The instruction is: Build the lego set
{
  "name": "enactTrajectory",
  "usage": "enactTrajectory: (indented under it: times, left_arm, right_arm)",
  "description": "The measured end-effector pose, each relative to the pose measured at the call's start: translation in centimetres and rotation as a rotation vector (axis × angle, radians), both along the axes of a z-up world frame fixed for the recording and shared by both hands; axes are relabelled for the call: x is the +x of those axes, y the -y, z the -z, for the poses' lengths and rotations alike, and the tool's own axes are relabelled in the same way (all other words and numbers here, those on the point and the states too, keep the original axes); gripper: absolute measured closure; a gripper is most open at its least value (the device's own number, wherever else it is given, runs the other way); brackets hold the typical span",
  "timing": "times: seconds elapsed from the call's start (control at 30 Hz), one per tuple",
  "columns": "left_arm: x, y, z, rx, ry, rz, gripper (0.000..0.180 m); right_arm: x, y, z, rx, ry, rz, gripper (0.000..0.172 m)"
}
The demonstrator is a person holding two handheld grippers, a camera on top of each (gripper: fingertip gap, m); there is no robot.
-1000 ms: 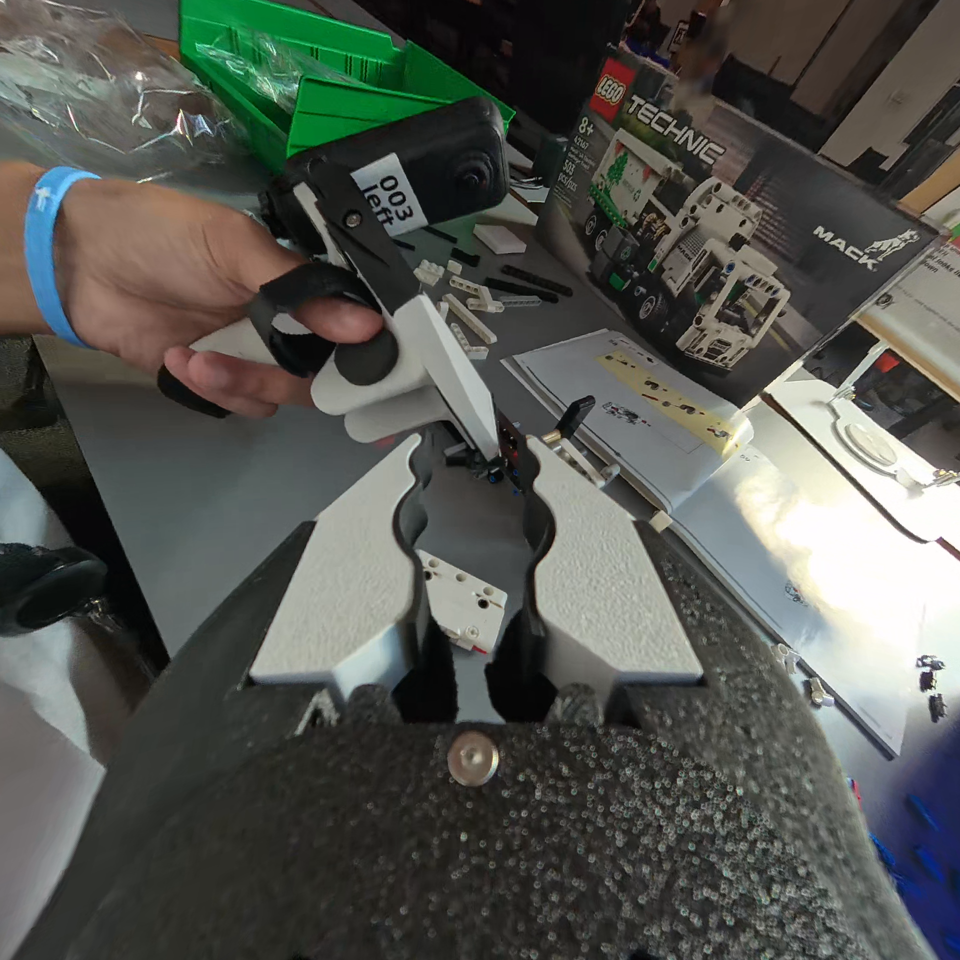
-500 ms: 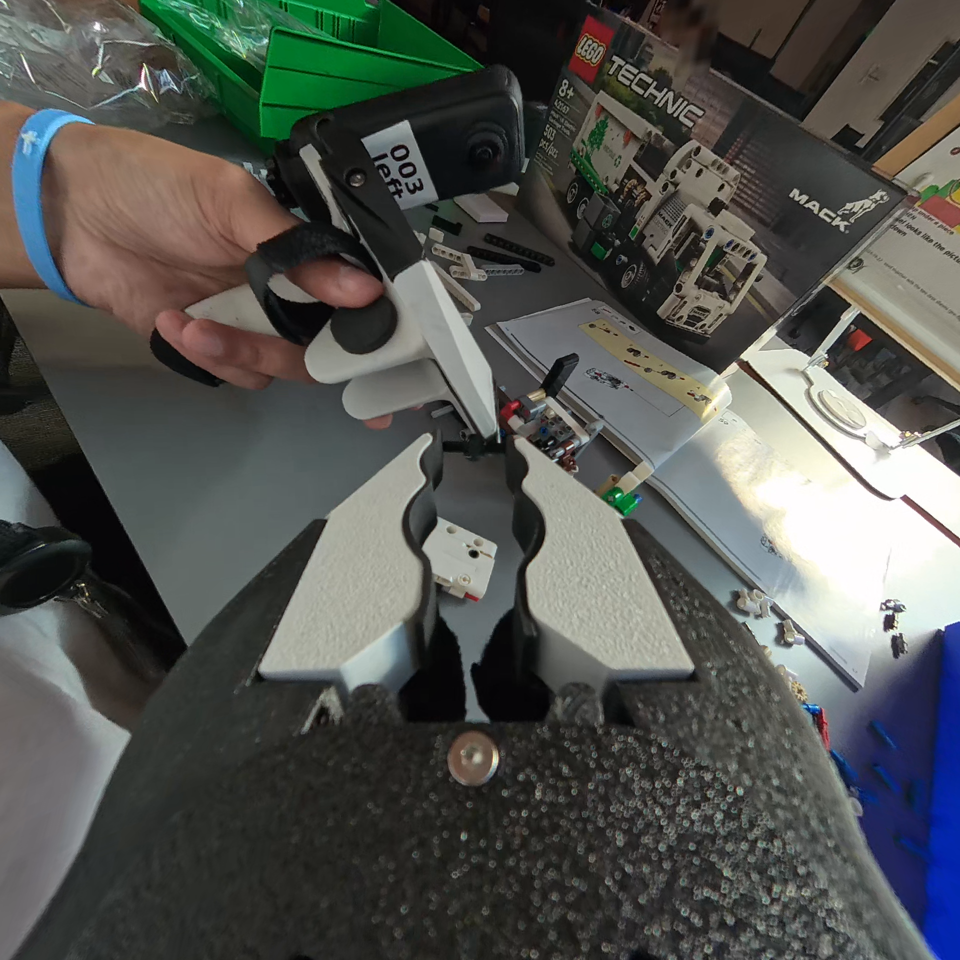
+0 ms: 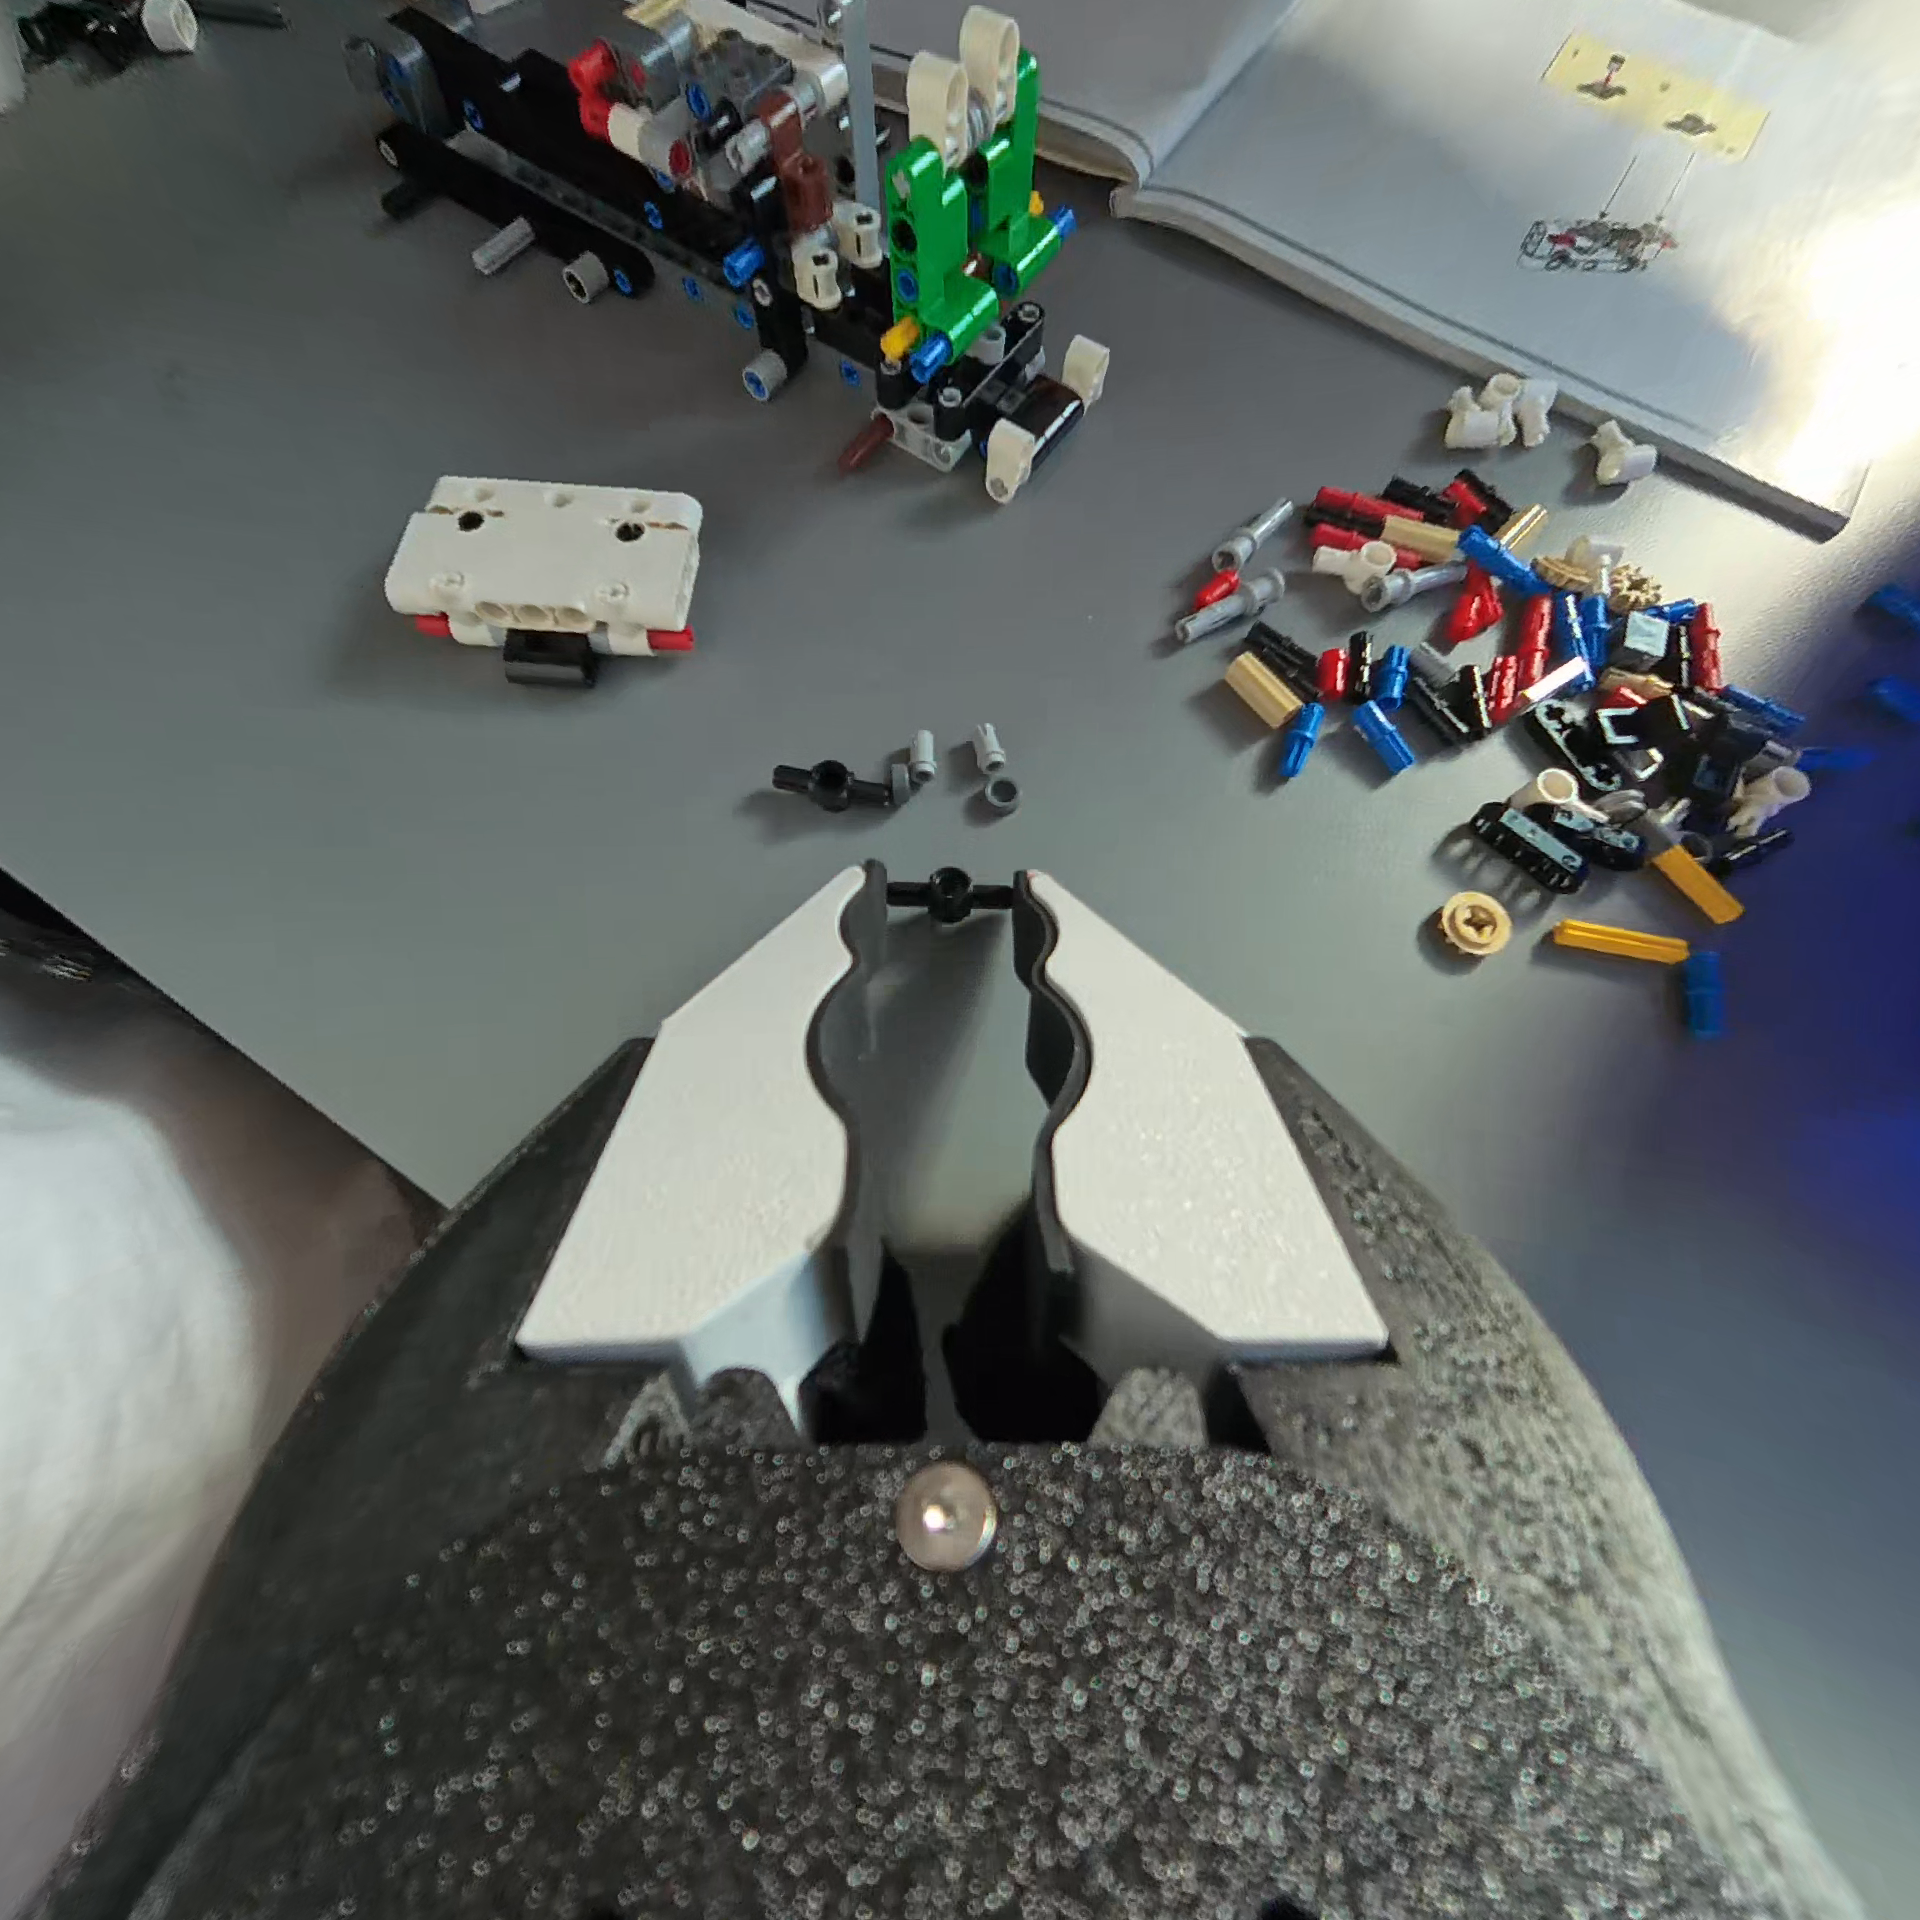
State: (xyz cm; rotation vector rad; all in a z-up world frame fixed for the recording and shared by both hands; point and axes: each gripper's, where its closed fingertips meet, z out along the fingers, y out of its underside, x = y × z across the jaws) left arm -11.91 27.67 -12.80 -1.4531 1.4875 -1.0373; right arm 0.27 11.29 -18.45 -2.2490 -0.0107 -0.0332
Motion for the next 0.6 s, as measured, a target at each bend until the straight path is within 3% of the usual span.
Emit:
enactTrajectory:
  times: [0.4, 0.6]
  left_arm:
    - [0.1, 0.8, 0.4, 0.061, -0.016, -0.031, 0.162]
    - [0.3, 0.9, 0.9, 0.066, -0.049, -0.023, 0.16]
  right_arm:
    - [0.0, 0.1, 0.0, 0.007, -0.031, -0.017, 0.147]
    - [1.0, 0.0, -3.3, 0.202, -0.137, -0.039, 0.142]
